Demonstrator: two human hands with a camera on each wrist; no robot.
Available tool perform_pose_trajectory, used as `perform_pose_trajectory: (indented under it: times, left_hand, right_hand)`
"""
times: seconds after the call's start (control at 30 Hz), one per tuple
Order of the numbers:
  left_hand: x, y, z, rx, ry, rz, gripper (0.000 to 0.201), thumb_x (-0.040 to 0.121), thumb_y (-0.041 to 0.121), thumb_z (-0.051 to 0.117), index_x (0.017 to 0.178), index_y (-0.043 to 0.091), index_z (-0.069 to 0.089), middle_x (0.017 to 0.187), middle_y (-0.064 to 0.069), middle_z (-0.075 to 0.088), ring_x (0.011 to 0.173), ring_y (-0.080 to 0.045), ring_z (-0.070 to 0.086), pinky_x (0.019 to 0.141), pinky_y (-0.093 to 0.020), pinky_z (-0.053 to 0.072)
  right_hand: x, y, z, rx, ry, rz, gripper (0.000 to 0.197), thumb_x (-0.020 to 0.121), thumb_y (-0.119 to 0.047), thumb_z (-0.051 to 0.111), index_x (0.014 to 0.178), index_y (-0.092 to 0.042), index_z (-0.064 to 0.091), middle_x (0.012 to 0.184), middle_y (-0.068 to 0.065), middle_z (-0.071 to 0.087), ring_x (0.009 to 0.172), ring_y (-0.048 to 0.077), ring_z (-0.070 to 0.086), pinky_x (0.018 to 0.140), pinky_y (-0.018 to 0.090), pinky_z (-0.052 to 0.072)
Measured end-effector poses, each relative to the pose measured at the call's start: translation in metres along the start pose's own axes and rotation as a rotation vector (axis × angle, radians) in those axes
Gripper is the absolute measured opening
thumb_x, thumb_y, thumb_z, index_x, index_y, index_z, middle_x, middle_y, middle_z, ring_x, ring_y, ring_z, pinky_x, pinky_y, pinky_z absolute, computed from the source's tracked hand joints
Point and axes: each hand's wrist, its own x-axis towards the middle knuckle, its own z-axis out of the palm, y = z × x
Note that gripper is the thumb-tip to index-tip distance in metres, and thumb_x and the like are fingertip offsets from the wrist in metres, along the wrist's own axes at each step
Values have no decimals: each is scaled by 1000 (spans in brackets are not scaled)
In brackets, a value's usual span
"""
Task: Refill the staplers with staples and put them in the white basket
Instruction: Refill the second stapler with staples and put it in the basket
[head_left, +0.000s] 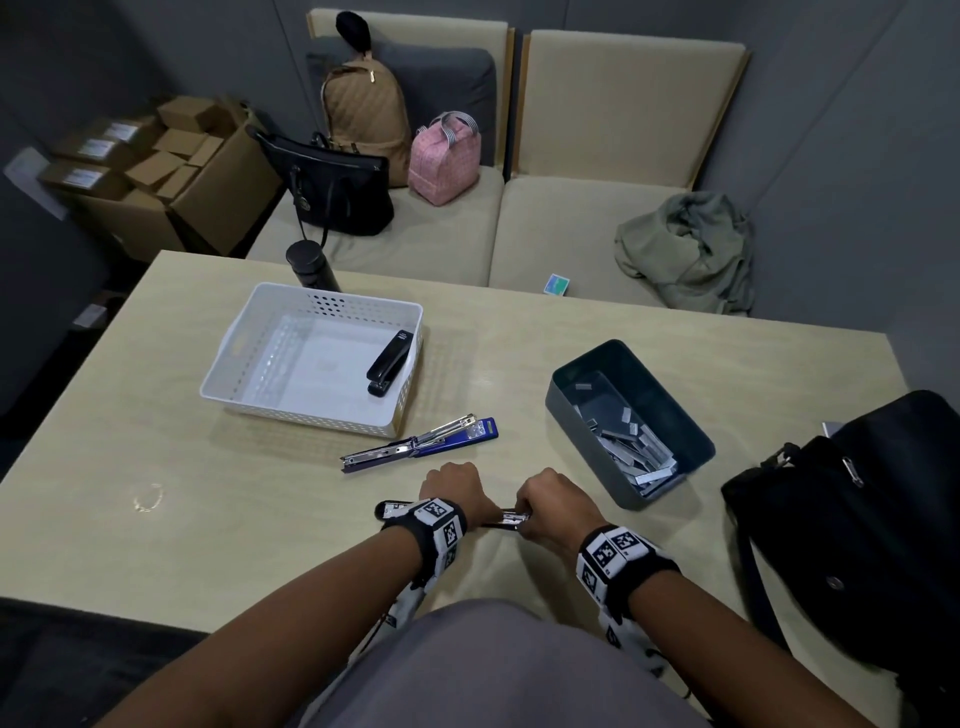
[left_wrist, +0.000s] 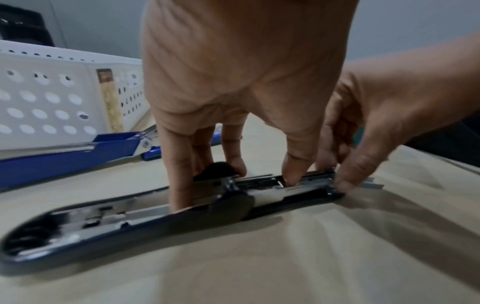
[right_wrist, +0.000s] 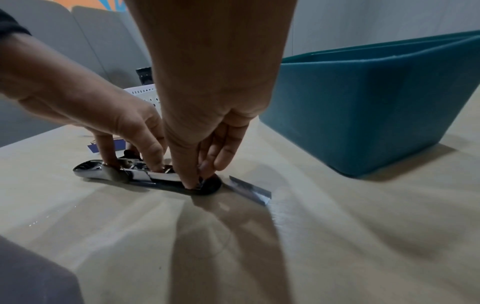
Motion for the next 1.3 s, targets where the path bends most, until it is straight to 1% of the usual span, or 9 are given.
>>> perform_pose_trajectory:
  times: [0.1, 0.17, 0.27, 0.37, 0.6, 0.77, 0.87, 0.97, 1.3]
  left_hand:
    - [5, -9, -3, -8, -4, -10, 51, 69, 46, 73, 106, 14, 59, 110, -7, 65, 97, -26, 63, 72, -31, 48]
    - [8, -13, -3, 21, -1, -24, 56, 67, 50, 71, 109, 16, 59, 115, -6, 64, 104, -26, 60, 78, -34, 46]
    - [7, -21, -3, 84, -12, -126, 76, 59, 66, 64, 120, 20, 58, 127, -6, 52, 122, -33, 43, 95, -52, 38]
    - [6, -32, 1, -9, -50, -194, 87, 51, 74, 60, 121, 23, 56, 128, -7, 46, 123, -36, 38, 95, -64, 37]
    - [2, -37, 2, -113, -69, -156, 64, 49, 68, 60, 99, 28, 59, 115, -4, 50, 117, -32, 39, 94, -62, 40]
    - [3, -42, 2, -180, -52, -164, 48, 45, 64, 65, 76, 28, 59, 95, 1, 54, 106, -25, 44, 91, -52, 43]
    - [2, -42, 3, -166, -36, -185, 45, 48, 63, 66, 77, 28, 61, 94, 4, 55, 105, -23, 42, 90, -52, 40]
    - [1, -37, 3, -147, -28, -198, 46, 47, 62, 66, 78, 29, 62, 95, 5, 55, 104, -22, 41, 89, -52, 36]
    - [2, -28, -9, -122, -81, -176, 55, 52, 65, 67, 93, 30, 62, 107, 2, 54, 116, -25, 40, 89, -56, 37]
  right_hand:
    - [2, 1, 2, -12, -32, -15, 19, 77, -13, 73, 96, -15, 74, 101, 10, 66, 88, 28, 65, 65, 27, 43]
    - [6, 2, 2, -31, -36, -29, 19, 78, -15, 72, 97, -14, 73, 104, 11, 64, 90, 30, 64, 65, 28, 43]
    - [7, 1, 3, -65, -32, -56, 18, 81, -17, 69, 98, -13, 72, 104, 13, 64, 91, 32, 64, 68, 32, 47]
    - [7, 1, 4, -78, -33, -70, 17, 82, -17, 68, 98, -11, 71, 103, 14, 64, 90, 32, 64, 71, 35, 51]
    - [10, 3, 6, -47, -16, -119, 19, 85, -21, 65, 101, -13, 71, 106, 12, 63, 97, 31, 61, 77, 35, 49]
    - [5, 19, 3, 193, 7, -95, 37, 72, -29, 81, 106, -20, 69, 96, -4, 62, 89, 14, 58, 73, 28, 47]
    - [0, 43, 1, 353, 73, -2, 49, 67, -20, 85, 112, -19, 67, 88, -11, 56, 80, 7, 55, 81, 30, 54]
    - [-8, 63, 3, 270, 51, 71, 50, 69, -8, 80, 116, -14, 64, 99, -5, 54, 86, 9, 52, 82, 26, 52]
    - [-19, 59, 21, 60, 50, 89, 20, 80, -26, 70, 96, -17, 64, 104, 2, 60, 92, 19, 57, 71, 26, 41]
